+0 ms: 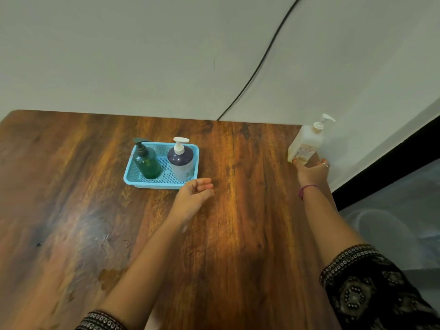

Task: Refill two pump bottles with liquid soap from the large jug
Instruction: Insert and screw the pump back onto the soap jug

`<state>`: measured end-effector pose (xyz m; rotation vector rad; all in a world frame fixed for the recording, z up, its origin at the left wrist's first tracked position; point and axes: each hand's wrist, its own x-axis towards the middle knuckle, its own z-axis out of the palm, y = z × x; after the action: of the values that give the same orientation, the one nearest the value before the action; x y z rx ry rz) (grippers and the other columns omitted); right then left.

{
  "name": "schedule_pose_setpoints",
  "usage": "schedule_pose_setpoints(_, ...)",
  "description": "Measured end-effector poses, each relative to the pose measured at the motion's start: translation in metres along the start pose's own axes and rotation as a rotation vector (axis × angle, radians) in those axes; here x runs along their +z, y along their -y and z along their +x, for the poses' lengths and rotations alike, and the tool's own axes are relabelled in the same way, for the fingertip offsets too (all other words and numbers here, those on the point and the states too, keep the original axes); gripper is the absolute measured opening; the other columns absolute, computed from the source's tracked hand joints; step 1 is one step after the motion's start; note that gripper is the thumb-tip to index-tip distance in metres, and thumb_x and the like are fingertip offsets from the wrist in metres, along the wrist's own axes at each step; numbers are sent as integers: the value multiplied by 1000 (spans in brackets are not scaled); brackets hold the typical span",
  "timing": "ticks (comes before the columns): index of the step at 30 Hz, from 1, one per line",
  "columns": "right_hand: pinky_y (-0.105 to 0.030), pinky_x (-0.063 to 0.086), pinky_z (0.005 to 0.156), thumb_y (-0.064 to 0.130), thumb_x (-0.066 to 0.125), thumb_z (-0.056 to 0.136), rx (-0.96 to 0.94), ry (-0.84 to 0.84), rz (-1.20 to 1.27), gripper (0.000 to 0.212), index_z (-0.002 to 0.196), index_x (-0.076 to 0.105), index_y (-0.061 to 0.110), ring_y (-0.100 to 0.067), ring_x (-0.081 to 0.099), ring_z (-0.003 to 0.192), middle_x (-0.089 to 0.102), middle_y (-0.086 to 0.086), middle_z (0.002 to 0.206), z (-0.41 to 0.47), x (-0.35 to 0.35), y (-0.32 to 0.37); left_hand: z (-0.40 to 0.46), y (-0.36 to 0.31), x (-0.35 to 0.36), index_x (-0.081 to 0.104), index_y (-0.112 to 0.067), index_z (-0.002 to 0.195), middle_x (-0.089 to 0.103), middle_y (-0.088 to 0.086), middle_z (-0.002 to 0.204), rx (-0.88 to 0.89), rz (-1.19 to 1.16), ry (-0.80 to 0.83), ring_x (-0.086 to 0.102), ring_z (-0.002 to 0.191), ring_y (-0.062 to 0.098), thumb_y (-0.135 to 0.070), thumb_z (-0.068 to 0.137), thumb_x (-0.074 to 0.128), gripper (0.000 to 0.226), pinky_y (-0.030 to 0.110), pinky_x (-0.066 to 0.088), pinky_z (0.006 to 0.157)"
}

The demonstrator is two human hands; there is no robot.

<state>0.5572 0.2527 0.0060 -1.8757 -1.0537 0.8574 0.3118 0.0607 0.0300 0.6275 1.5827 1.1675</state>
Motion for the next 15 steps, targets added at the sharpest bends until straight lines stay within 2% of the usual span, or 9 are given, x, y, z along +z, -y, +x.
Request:
schedule_pose_setpoints(6,-20,40,79,25,84,70,-21,-5,-7,92,141,31,0,-23,58,117,60,-13,126,32,-3,11,15,-2,30,63,-14,116,68,3,112,11,54,17,63,105,13,-7,87,66,30,19,47,84)
schedule_pose_setpoints(10,-24,43,83,27,85,68,-32,-2,-37,87,135,38,0,-25,57,116,58,-13,126,50,1,13,26,-1,47,63,-16,115,69,2,111,-8,84,37,63,102,11,-8,88,66,29,19,46,80)
schedule_pose_setpoints(15,-20,40,79,27,84,71,-33,42,-43,78,131,41,3,-23,56,114,56,-11,126,58,6,17,35,0,59,62,-16,117,68,0,111,-39,112,42,63,102,12,-8,88,65,30,19,45,75)
